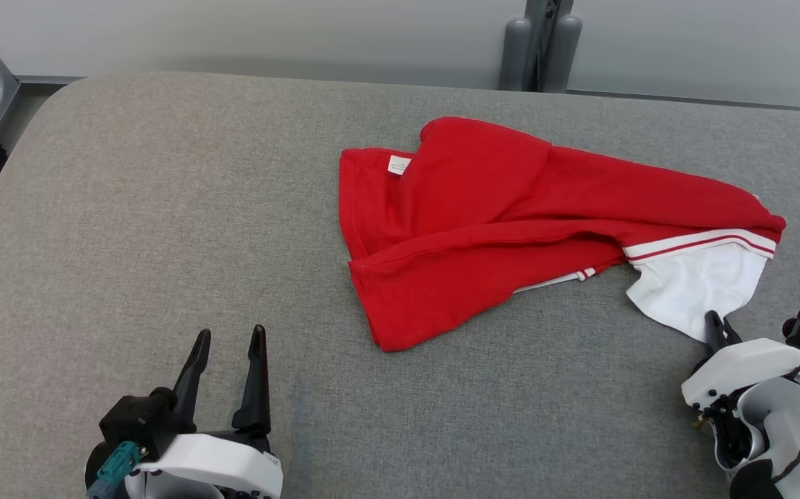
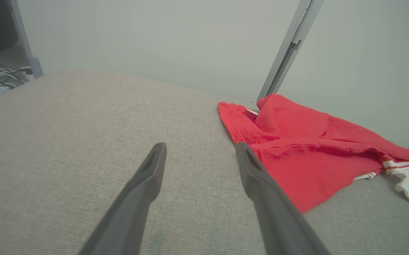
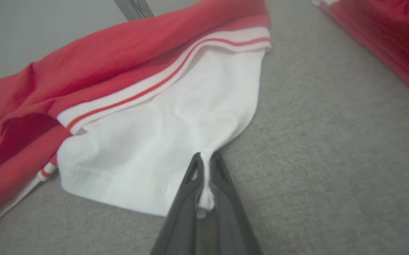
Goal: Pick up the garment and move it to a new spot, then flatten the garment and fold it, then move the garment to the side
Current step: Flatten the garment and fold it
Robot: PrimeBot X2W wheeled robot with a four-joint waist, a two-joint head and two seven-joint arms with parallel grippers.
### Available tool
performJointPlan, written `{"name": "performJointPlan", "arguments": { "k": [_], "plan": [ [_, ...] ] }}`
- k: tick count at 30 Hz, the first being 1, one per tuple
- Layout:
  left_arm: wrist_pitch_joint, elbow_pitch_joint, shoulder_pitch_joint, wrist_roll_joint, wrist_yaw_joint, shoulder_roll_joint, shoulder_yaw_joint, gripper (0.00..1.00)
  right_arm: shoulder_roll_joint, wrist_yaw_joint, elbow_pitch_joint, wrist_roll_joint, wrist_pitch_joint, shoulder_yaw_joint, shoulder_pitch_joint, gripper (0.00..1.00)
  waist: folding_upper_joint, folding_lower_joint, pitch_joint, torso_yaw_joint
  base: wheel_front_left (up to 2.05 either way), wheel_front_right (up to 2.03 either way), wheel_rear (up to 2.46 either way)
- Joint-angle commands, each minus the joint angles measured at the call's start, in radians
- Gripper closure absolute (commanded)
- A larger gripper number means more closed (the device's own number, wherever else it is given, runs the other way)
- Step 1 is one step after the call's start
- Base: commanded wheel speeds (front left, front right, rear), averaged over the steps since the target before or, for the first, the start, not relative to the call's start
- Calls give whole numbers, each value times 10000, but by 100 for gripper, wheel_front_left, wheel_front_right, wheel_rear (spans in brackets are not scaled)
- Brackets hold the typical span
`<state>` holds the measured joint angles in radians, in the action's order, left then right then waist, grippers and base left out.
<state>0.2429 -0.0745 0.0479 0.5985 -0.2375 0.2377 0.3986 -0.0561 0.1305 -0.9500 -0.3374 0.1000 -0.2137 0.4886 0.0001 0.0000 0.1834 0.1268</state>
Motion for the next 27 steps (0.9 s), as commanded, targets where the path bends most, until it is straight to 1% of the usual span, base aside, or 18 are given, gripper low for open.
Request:
{"name": "performJointPlan", "arguments": {
  "k": [1,4,7,9,12,15,20,27],
  "plan": [
    [57,-27,190,-26,58,22,-44,0,78,6,-18,-137,123,95,22,100,-1,0,-36,-69,0,0,0],
    [37,-77,279,25,104,-19,-6,0,-68,6,423,-581,417,192,-60,100,-1,0,-108,-204,0,0,0],
    [1,-161,341,82,140,-50,-2,0,-243,4,1078,-1039,499,455,-471,100,-1,0,-194,-413,0,0,0],
    [-5,-203,371,160,160,-86,-19,0,-321,4,1688,-1404,376,683,-833,100,-1,0,-242,-593,0,0,0],
    [-6,-242,320,279,193,-122,-59,0,-616,4,2714,-1836,136,980,-1534,100,-1,0,-300,-854,0,0,0],
    [4,-279,202,353,231,-115,-69,0,-827,6,3725,-2124,-193,1097,-2307,100,-1,0,-358,-1083,0,0,0],
    [-14,-238,75,440,250,-116,-33,0,-1061,4,5039,-2142,-766,686,-3382,100,-1,0,-431,-1329,0,0,0],
    [-117,-87,-121,609,301,-157,49,0,-968,4,6170,-1897,-1450,-242,-4418,100,-1,0,-581,-1398,0,0,0]
  ]
}}
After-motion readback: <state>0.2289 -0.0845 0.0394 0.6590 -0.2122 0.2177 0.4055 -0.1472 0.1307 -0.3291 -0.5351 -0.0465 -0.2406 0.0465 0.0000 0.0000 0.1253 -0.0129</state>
